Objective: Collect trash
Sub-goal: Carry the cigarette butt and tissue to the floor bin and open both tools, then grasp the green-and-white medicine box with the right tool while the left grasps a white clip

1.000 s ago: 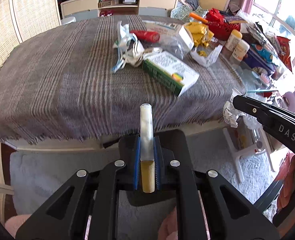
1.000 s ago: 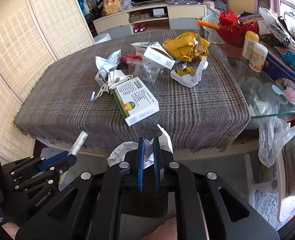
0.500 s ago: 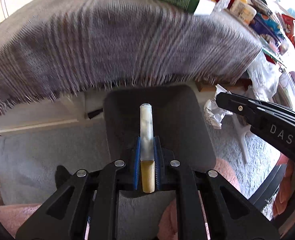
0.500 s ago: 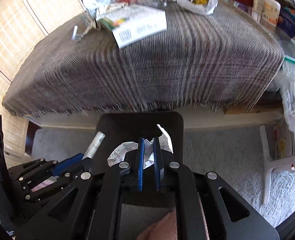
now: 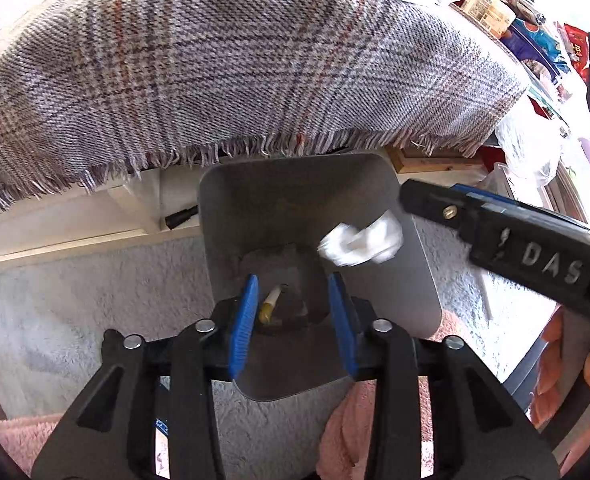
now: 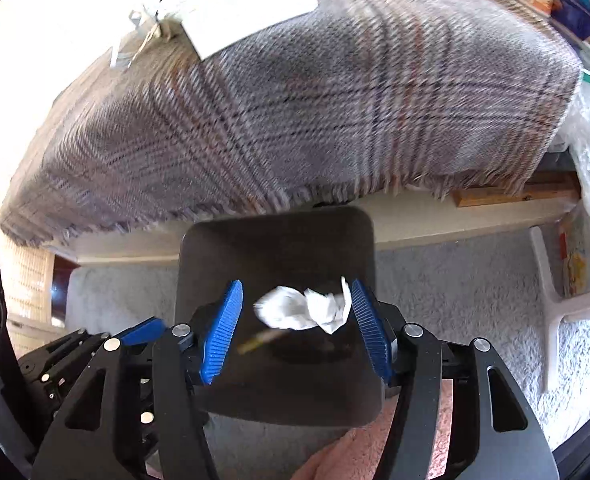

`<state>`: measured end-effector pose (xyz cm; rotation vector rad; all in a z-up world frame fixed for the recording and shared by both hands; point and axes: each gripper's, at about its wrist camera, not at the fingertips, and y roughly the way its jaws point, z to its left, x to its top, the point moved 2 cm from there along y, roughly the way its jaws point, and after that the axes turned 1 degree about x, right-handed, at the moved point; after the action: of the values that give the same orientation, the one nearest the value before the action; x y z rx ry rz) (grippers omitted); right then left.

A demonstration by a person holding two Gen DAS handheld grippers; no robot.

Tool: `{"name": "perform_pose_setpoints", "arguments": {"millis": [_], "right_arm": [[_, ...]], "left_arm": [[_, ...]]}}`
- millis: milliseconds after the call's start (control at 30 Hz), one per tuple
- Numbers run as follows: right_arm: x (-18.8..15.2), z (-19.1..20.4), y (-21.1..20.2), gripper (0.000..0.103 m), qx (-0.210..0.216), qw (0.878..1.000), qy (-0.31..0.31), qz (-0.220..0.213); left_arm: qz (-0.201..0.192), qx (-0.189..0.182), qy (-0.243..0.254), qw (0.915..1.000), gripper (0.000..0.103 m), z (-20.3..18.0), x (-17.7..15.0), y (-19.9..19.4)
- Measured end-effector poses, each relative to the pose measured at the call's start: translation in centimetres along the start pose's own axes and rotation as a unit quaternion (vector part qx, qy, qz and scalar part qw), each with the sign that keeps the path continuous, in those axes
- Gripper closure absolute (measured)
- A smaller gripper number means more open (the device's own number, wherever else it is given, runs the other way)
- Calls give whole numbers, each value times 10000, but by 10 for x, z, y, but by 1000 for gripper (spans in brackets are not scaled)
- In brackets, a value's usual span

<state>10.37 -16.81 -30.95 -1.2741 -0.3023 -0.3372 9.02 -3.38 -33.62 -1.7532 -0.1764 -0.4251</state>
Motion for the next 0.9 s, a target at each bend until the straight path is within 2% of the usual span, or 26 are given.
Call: {"name": "perform_pose_setpoints", "arguments": {"millis": [100,167,233,333,400,567,667,800,900], "right_arm": [[5,-7,-7,39,11,9999,110,-66],[8,-11,-16,28,-32,9997,146,-175],[14,-14,-28,10,-142,9992,163,-347],[25,-16,-47,3,-161,9977,142,-649],[34,-14,-58,3,-174,9967,17,-796],[57,-4,-81,3,-376,9925,-406,-1094],[72,7,-89,3,-350,9881,-736,-1303],[92,25,-84,3,-552,9794,-1250,-1489],[107,35,-66,3,-544,9802,-1357,-1335]], "left_arm": [[-20,117,-18,9999,58,4,0,-7],[-92,191,-13,9998,47,7,1,-16],[-209,336,-39,9992,30,12,5,-28],[-296,463,-74,9985,15,19,15,-45],[-318,579,-64,9978,12,24,22,-56],[-568,716,-253,9955,11,41,48,-91],[-746,825,-347,9932,10,46,68,-112],[-997,983,-356,9895,9,49,103,-132],[-1093,1085,-238,9878,9,47,129,-139]]}}
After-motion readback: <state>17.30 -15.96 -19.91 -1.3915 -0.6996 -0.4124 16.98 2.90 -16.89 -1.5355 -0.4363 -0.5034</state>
